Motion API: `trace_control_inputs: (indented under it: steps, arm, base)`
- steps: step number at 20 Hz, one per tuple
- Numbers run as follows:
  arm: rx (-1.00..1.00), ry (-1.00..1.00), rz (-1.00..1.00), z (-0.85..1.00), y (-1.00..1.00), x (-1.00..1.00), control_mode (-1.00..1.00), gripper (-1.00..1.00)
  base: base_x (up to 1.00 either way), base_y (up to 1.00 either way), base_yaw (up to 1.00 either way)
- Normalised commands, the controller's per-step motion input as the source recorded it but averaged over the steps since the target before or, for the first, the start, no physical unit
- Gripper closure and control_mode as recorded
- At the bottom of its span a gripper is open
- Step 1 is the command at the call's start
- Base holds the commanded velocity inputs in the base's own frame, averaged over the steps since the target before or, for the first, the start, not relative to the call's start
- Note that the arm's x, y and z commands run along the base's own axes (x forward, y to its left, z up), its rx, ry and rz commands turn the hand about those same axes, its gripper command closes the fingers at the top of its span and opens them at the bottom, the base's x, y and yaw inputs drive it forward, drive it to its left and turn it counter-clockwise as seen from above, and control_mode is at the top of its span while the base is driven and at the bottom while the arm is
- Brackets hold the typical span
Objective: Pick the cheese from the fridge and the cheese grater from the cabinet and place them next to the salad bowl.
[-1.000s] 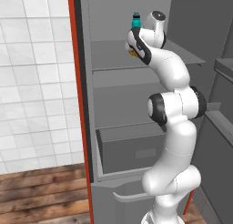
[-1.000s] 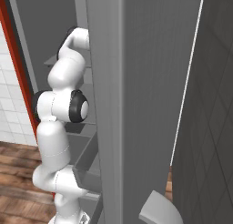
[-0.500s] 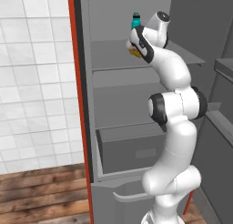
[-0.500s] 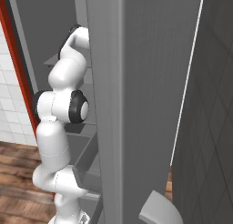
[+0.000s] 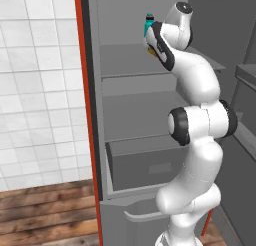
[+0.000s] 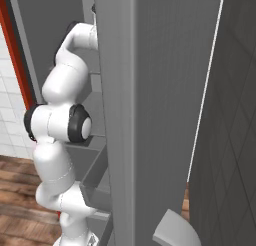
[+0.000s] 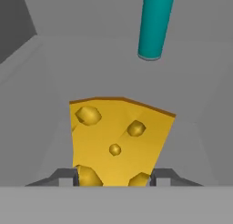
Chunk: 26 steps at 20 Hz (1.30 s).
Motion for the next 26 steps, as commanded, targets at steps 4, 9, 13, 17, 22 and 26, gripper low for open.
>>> trace_control_inputs:
  steps: [4, 9, 13, 17, 22, 26]
  arm:
    - [0.0, -0.12, -0.16, 0.01, 0.0, -0.92, -1.0, 1.0]
    - [0.0, -0.07, -0.15, -0.3, 0.0, -0.66, -1.0, 1.0]
    - [0.0, -0.08, -0.13, -0.15, 0.0, -0.66, -1.0, 1.0]
    - [0.0, -0.06, -0.11, 0.1, 0.0, -0.75, -1.0, 1.0]
    - [0.0, -0.02, -0.05, 0.07, -0.01, -0.79, -1.0, 1.0]
    - [0.0, 0.0, 0.0, 0.02, 0.0, -0.83, -1.0, 1.0]
  base:
    - [0.0, 0.0, 0.0]
    - [0.0, 0.0, 0.0]
    - [0.0, 0.0, 0.0]
    - [0.0, 0.0, 0.0]
    - [0.0, 0.0, 0.0]
    - [0.0, 0.0, 0.0]
